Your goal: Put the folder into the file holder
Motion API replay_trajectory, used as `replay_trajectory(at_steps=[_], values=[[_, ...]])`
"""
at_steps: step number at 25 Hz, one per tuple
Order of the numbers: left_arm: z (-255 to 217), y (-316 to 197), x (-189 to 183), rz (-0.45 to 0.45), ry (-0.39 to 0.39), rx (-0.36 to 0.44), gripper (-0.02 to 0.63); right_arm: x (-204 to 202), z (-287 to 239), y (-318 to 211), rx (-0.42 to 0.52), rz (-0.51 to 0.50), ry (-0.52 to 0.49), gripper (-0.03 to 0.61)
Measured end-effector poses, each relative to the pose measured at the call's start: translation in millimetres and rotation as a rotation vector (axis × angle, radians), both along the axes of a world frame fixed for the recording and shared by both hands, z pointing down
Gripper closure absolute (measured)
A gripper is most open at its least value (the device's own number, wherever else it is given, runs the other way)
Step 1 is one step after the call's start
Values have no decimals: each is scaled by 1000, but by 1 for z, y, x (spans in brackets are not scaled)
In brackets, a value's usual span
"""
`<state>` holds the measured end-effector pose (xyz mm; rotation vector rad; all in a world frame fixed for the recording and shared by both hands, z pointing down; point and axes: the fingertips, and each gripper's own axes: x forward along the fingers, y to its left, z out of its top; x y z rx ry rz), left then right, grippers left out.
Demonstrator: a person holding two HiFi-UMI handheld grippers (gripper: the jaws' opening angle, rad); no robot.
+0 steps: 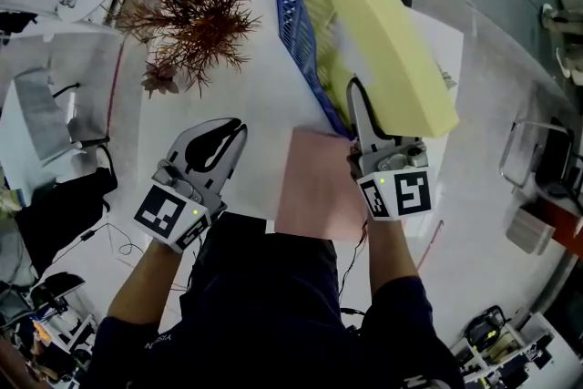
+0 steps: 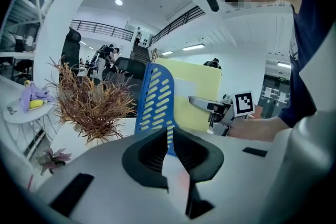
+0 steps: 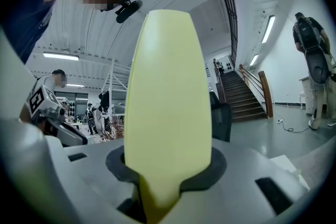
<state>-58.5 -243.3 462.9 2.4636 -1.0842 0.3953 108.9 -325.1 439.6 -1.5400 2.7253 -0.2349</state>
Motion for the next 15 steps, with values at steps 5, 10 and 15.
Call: replay_trajectory(at_steps=[5, 10, 15], values=[[-1, -1, 3, 5, 3, 1, 558, -2, 6, 0, -3, 4, 7, 414], [1, 0, 3, 12, -1, 0, 558, -4, 11, 2, 3, 2, 8, 410], [3, 3, 5, 24, 3, -1, 558, -5, 15, 6, 5, -4, 30, 397]])
